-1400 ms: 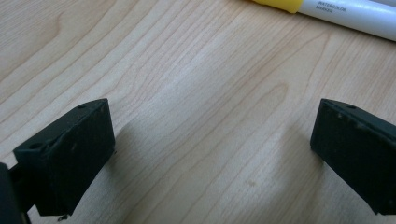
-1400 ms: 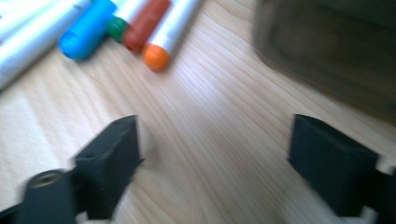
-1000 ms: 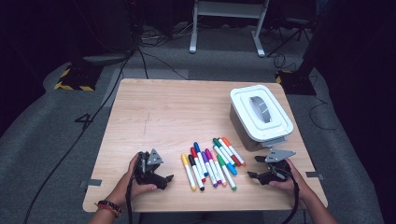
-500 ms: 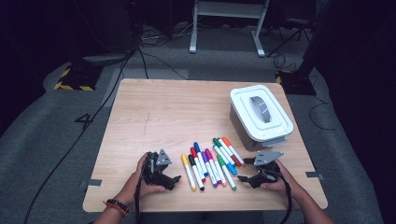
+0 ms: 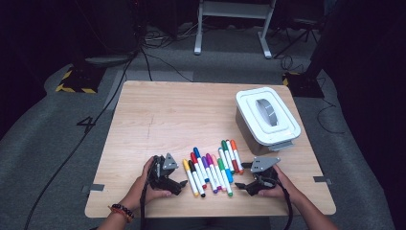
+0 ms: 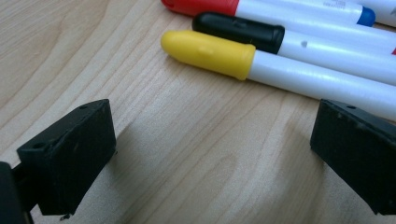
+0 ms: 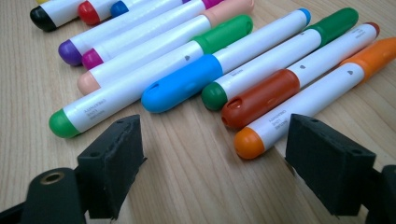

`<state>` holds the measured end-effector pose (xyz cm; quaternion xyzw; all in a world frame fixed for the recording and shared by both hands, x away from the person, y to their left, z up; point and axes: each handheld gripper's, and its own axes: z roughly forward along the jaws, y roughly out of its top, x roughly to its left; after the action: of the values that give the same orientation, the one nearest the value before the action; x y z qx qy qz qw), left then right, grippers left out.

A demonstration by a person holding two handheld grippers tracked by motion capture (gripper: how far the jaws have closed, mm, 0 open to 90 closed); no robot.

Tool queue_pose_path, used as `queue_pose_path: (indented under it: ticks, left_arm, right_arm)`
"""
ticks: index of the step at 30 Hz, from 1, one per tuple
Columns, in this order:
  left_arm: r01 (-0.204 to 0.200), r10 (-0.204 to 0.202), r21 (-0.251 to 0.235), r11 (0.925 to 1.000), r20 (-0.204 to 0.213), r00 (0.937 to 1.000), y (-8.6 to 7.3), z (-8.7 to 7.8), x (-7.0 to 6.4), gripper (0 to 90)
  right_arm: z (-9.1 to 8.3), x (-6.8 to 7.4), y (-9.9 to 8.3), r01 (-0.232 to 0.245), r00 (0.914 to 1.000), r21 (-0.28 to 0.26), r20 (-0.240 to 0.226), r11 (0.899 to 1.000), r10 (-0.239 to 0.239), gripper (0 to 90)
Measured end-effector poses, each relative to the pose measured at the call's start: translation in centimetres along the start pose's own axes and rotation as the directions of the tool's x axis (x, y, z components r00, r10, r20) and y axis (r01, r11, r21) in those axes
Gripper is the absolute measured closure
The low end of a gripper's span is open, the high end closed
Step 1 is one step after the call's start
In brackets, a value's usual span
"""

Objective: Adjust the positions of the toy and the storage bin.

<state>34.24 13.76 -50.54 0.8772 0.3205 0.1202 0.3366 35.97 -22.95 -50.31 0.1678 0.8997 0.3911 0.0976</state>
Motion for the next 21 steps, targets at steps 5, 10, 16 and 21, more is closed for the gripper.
queue_pose_path:
  ticks: [5, 10, 16, 21]
  left_arm:
    - [-0.009, 0.009, -0.002, 1.0000, -0.008, 0.9999, 0.1, 0.1, 0.5, 0.4]
    - [0.003, -0.003, 0.004, 1.0000, 0.001, 1.0000, 0.3, 0.2, 1.0, 0.4]
    - [-0.005, 0.005, 0.008, 1.0000, 0.020, 0.9998, 0.6, 0.5, 2.3, 0.4]
    - [-0.009, 0.009, 0.006, 0.9999, 0.021, 0.9997, 0.6, 0.5, 2.4, 0.5]
  right_arm:
    - [0.6, 0.5, 0.6, 0.009, 0.9998, -0.004, 0.015, 1.000, -0.009, 17.2]
    - [1.0, 0.7, 0.9, 0.011, 0.9994, -0.004, 0.032, 1.000, -0.011, 15.1]
    - [1.4, 0.7, 1.2, -0.002, 0.9984, -0.002, 0.056, 1.000, 0.002, 14.1]
    - [1.2, 0.8, 1.2, 0.003, 0.9979, -0.001, 0.065, 1.000, -0.002, 16.5]
